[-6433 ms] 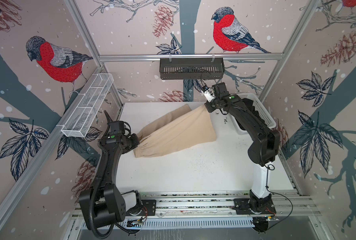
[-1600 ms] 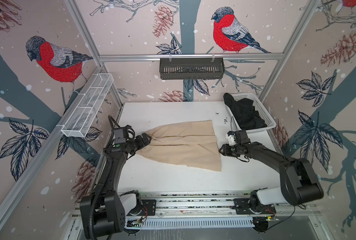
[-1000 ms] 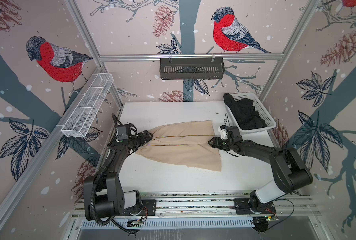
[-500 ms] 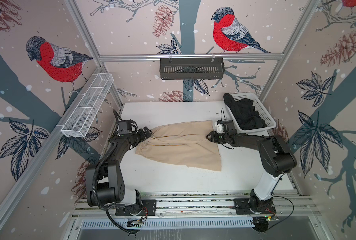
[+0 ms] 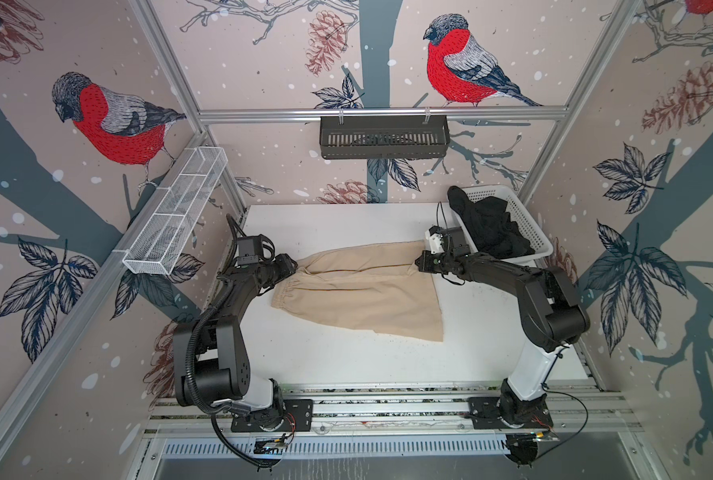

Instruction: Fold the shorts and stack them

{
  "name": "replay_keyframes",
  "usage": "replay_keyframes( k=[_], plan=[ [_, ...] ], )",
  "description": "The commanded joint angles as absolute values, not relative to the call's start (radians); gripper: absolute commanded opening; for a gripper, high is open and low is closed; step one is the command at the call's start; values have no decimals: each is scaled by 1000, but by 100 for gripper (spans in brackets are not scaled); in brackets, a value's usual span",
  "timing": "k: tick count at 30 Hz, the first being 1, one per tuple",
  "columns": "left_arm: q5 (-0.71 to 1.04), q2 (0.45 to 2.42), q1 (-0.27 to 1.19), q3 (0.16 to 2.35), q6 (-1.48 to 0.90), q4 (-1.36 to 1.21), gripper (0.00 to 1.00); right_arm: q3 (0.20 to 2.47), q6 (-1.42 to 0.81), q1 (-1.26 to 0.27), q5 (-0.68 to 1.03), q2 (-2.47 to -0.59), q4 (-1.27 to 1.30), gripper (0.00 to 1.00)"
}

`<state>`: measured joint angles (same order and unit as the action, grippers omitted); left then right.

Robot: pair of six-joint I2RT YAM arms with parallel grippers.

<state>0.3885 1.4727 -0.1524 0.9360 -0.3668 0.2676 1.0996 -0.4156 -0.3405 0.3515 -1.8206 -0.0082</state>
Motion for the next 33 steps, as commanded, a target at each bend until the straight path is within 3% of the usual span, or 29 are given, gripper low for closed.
replay_keyframes(
  k=[1, 5, 9, 11, 12, 14, 17, 27, 30, 33],
  plan=[
    [374, 1472, -151, 949, -348, 248, 39, 1131, -369, -349, 283, -1792, -76, 1],
    [364, 1480, -152, 959, -332, 287, 2, 1156, -350, -373, 234, -1737, -140, 1],
    [344, 1463, -158, 934, -328, 293, 3, 1155, -351, -383, 204, -1681, -159, 1],
    [353, 1458, -163, 929, -339, 282, 61, 1158, -349, -384, 203, -1674, -164, 1],
    [360, 1457, -163, 930, -343, 276, 78, 1159, -348, -385, 203, -1674, -165, 1],
    [370, 1465, -163, 940, -347, 265, 91, 1160, -345, -388, 204, -1679, -164, 1],
    [371, 1498, -162, 966, -345, 258, 97, 1160, -345, -391, 208, -1687, -158, 1],
    [403, 1595, -120, 982, -333, 222, 90, 1157, -349, -408, 212, -1692, -135, 1],
    [404, 1606, -117, 976, -334, 217, 71, 1170, -346, -413, 206, -1685, -141, 1],
    [406, 1610, -117, 984, -333, 221, 42, 1182, -341, -416, 194, -1670, -156, 1]
  ],
)
